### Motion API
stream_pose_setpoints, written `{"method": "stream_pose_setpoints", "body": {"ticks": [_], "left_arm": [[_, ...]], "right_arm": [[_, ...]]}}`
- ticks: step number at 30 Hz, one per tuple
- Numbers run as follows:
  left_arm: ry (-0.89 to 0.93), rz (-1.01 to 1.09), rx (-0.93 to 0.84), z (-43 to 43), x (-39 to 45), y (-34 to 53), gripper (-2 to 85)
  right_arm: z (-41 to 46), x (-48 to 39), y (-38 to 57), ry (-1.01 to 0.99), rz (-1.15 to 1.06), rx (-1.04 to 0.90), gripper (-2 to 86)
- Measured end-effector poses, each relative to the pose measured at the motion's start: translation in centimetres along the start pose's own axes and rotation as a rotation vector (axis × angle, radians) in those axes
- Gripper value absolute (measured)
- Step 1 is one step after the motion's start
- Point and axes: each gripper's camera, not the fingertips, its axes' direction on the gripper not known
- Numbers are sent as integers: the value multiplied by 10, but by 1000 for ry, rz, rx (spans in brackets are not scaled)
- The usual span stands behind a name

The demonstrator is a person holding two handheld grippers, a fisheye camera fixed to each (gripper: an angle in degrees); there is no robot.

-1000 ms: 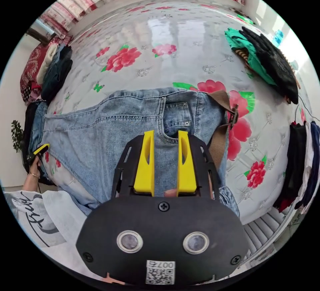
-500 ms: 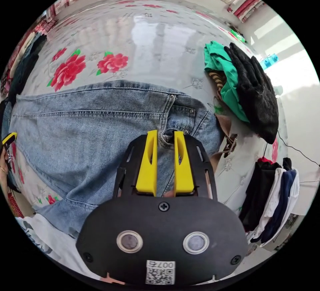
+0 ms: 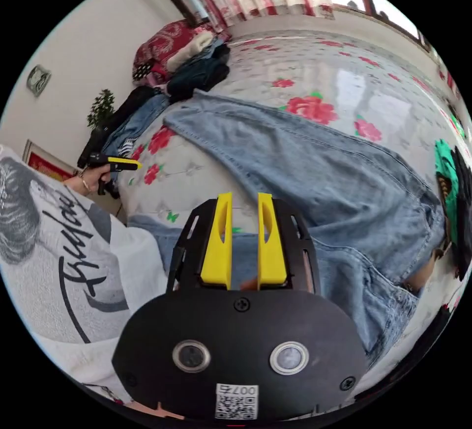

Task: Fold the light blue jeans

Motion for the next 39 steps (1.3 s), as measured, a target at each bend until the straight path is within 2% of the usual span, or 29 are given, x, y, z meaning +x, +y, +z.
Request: {"method": "stream_pose_setpoints", "body": {"ticks": [2, 8, 14, 16, 17, 22, 26, 30, 35, 39], "left_arm": [[26, -54, -14, 4, -19, 40, -10], [7, -138, -61, 32, -50, 135, -10], [84, -223, -83, 68, -63, 181, -9], [103, -236, -92, 78, -69, 193, -9], [107, -237, -90, 80, -71, 195, -9], [208, -254, -70, 105, -95, 211, 8], [327, -203, -40, 121, -111, 206, 108], [272, -20, -38, 138, -111, 192, 129], [320, 165, -69, 160, -96, 176, 136], [334, 293, -93, 167, -81, 172, 137]], "right_arm": [[31, -68, -6, -66, -226, -109, 52], [97, -191, -22, -217, -615, -331, 53], [160, -268, -27, -195, -822, -554, 26], [173, -277, -20, -124, -833, -592, 15], [171, -280, -17, -76, -841, -549, 7], [161, -287, -17, -77, -799, -531, -1], [140, -300, -26, -11, -764, -448, -2], [128, -302, -35, 18, -706, -410, -3], [126, -293, -45, -3, -527, -407, -3], [128, -297, -41, 52, -494, -405, -3]]}}
